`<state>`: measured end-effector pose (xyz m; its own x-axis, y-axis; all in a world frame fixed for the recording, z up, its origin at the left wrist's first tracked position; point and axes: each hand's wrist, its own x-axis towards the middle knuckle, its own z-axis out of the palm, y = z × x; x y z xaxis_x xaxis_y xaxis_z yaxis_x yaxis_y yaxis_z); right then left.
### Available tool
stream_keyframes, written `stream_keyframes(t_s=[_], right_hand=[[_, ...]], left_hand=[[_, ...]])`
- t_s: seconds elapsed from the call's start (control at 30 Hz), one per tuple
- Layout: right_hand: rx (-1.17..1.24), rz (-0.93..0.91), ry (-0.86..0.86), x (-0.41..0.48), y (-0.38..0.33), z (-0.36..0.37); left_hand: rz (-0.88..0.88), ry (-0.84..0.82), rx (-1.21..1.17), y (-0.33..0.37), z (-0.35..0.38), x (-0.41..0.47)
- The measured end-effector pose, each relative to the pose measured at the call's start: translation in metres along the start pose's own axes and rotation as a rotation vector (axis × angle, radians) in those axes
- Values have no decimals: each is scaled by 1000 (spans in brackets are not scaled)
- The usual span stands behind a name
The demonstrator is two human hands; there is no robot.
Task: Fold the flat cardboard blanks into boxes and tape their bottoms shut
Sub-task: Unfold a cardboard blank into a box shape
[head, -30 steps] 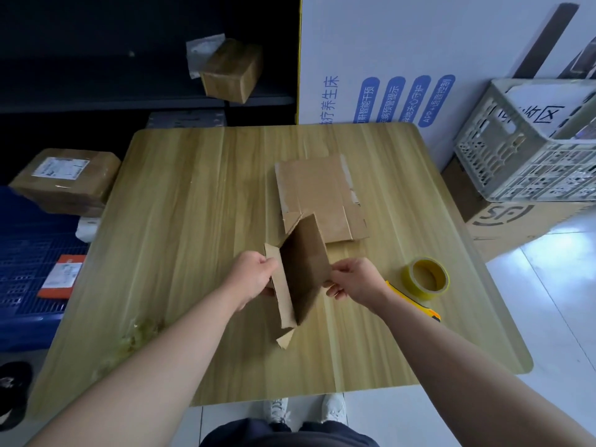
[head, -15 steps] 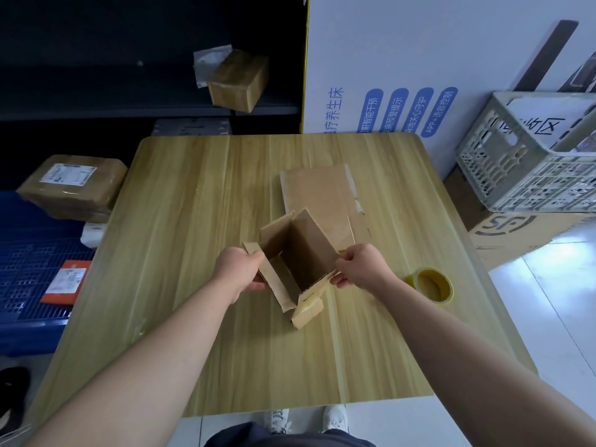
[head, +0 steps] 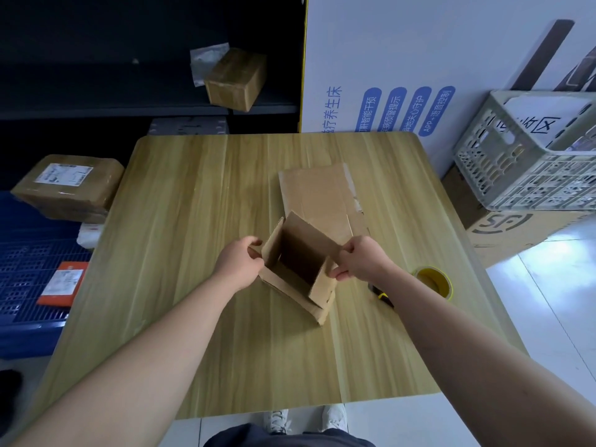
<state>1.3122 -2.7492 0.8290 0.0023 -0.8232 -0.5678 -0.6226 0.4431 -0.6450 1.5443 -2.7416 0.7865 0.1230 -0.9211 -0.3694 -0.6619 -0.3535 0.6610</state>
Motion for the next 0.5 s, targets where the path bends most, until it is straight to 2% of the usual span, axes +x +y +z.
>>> stream_keyframes(t_s=[0.13, 0.27, 0.5], right_hand=[[34, 21, 26, 4, 6, 2], [25, 24, 40, 12, 15, 6], [222, 43, 61, 20, 26, 8]], left_hand=[[47, -40, 90, 5, 5, -7], [85, -142, 69, 13, 13, -11], [202, 54, 120, 10, 19, -9]])
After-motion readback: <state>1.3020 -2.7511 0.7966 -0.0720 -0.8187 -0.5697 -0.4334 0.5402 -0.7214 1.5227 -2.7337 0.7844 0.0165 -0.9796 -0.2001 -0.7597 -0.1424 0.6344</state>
